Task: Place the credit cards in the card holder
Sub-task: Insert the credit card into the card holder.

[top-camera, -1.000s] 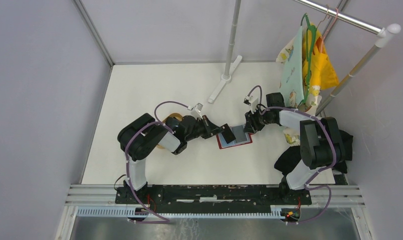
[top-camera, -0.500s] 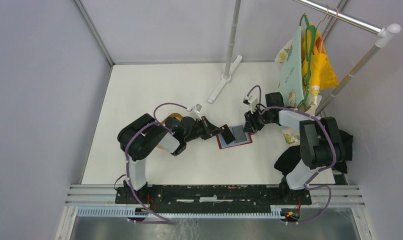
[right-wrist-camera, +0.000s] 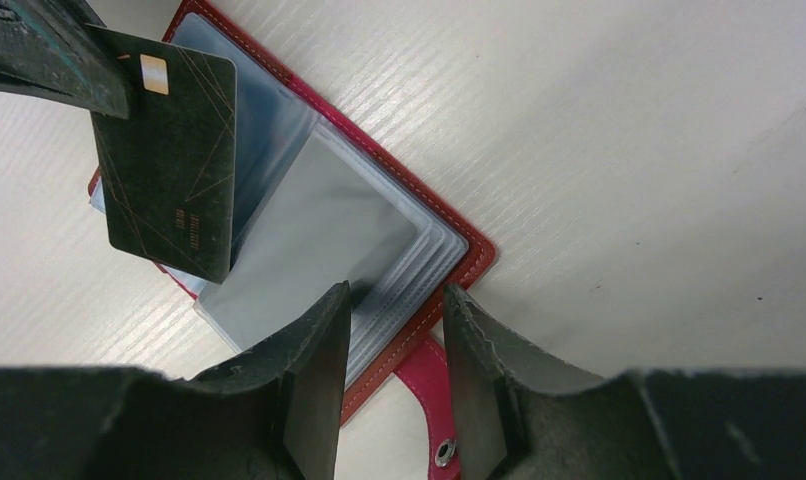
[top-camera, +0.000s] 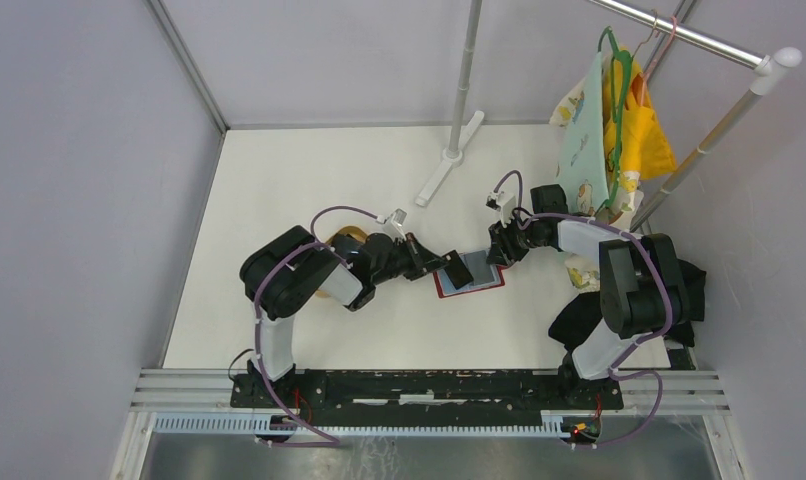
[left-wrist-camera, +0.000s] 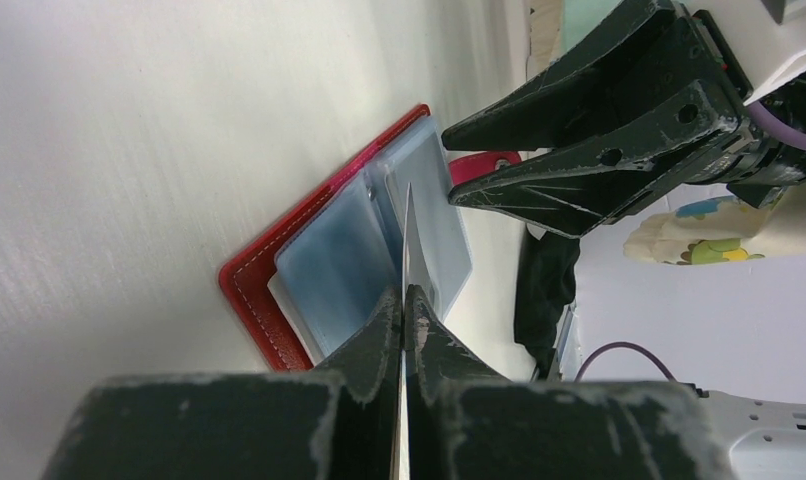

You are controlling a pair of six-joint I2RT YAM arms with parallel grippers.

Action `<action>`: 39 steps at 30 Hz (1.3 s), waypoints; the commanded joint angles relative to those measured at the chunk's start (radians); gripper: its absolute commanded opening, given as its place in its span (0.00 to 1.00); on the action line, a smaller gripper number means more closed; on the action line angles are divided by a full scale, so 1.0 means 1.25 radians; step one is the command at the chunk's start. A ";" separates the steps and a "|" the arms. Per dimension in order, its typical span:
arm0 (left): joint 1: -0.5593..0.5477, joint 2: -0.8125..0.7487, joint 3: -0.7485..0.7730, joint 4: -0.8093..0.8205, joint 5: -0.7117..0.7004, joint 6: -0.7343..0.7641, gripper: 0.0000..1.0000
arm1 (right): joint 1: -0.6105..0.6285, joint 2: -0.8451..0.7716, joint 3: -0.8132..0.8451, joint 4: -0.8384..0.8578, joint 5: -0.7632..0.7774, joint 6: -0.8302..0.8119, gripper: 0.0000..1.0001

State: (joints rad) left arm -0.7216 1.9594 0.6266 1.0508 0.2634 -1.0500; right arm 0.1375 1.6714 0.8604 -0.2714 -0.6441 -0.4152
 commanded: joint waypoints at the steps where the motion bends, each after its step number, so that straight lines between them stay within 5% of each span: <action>1: -0.012 0.013 0.023 0.010 -0.010 -0.028 0.02 | 0.005 0.022 0.007 -0.006 0.056 -0.017 0.44; 39: -0.014 0.026 0.085 -0.161 0.023 -0.011 0.02 | 0.032 0.029 0.004 -0.001 0.075 -0.015 0.44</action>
State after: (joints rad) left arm -0.7364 1.9728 0.7044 0.8780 0.2687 -1.0599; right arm 0.1631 1.6714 0.8623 -0.2626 -0.6266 -0.4149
